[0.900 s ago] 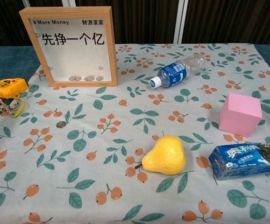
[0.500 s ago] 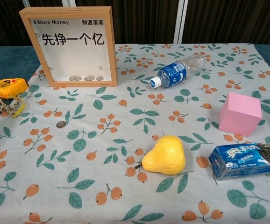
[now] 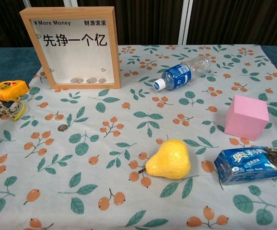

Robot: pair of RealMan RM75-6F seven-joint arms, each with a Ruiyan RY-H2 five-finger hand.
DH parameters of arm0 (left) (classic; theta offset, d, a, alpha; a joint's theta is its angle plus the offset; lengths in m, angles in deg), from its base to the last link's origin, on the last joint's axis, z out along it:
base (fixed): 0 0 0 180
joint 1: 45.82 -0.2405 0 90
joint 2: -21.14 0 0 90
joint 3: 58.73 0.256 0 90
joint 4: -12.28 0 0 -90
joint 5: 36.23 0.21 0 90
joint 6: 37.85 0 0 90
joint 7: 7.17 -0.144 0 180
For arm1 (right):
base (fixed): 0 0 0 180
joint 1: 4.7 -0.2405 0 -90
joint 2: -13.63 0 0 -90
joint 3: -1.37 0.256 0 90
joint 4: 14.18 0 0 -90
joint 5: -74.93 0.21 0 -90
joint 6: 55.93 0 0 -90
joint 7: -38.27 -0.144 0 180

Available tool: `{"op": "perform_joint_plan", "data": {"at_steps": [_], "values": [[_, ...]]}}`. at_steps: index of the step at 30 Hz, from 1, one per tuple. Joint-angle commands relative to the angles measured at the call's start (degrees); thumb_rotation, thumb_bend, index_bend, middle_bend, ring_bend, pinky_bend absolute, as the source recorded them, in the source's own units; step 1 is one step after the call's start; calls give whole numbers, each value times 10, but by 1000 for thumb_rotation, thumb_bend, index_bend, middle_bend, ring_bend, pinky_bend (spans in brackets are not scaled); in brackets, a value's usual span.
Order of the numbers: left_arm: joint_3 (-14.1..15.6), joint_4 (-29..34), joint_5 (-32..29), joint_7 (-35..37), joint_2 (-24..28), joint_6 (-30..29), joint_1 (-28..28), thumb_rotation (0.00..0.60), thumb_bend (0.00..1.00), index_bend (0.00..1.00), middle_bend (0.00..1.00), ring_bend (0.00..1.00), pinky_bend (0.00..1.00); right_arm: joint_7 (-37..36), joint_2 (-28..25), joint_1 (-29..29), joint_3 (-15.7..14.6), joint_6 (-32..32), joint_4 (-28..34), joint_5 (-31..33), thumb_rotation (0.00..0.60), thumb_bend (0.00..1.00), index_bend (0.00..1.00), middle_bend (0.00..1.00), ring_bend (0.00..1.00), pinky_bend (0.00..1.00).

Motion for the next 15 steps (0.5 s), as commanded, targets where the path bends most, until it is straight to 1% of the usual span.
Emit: {"op": "perform_joint_plan", "data": {"at_steps": [1,6,10,12,15], "values": [[-2,6,-1,1,14,52,32,600,88,84,0,0,0,0,0,0,0,1,0,0,600,297,79,0,0,0],[-18,24,-22,-46,20,145,96,600,88,86,0,0,0,2,-1,1,0,-1,2,2,600,296,79,0,0,0],[-31,56,-57,-61,28,246,157,600,88,97,0,0,0,3,-1,1,1,0,2,3,600,296,79,0,0,0],[-40,59,-79,-78,22,278,183,600,88,113,0,0,0,3,-1,1,1,0,3,3,600,296,79,0,0,0],[-52,57,-117,-120,-1,306,218,600,88,122,0,0,0,3,-2,2,1,0,3,5,600,296,79,0,0,0]]}}
